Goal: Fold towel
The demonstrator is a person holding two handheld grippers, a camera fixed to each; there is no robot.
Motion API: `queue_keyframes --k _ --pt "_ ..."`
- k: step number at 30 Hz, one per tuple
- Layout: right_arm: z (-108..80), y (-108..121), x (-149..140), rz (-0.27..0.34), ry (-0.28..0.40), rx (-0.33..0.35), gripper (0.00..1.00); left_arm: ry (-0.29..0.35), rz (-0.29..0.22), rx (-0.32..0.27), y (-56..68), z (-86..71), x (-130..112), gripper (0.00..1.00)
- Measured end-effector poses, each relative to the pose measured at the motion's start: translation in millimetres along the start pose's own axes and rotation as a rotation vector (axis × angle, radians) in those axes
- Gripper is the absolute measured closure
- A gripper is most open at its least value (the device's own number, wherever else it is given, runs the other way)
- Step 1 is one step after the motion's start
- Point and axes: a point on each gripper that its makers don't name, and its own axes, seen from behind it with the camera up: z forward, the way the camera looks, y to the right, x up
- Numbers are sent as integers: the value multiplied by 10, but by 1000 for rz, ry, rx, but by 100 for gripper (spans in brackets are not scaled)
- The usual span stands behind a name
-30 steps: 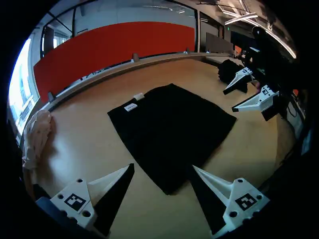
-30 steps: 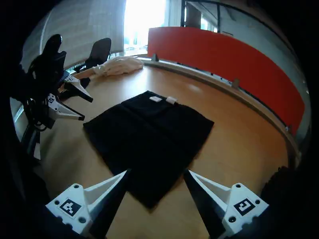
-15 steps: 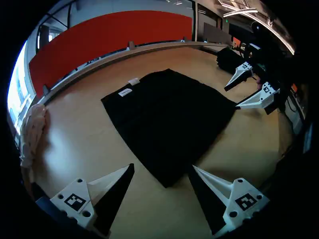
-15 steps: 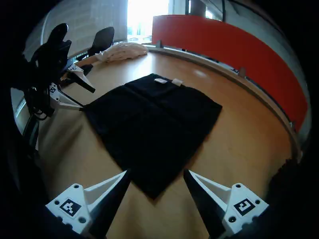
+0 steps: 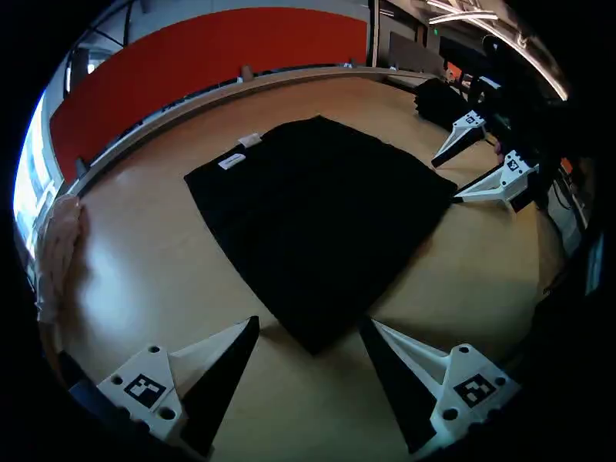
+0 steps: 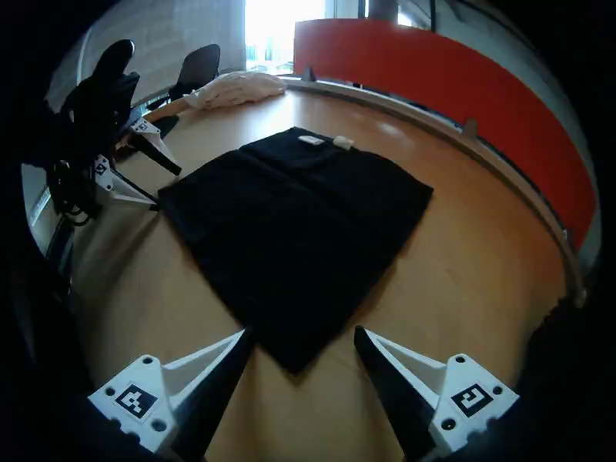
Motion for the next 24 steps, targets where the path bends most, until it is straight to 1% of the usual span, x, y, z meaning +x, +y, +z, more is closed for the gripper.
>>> queue_keyframes --k 8,17,24 --pt "-4 -19 -16 9 2 18 6 -5 -6 -4 23 10 -3 3" --pt "-21 -40 -20 -1 5 28 17 -12 -17 2 20 5 -5 5" --pt "-10 -33 -19 -6 4 35 18 -15 -20 2 34 1 3 6"
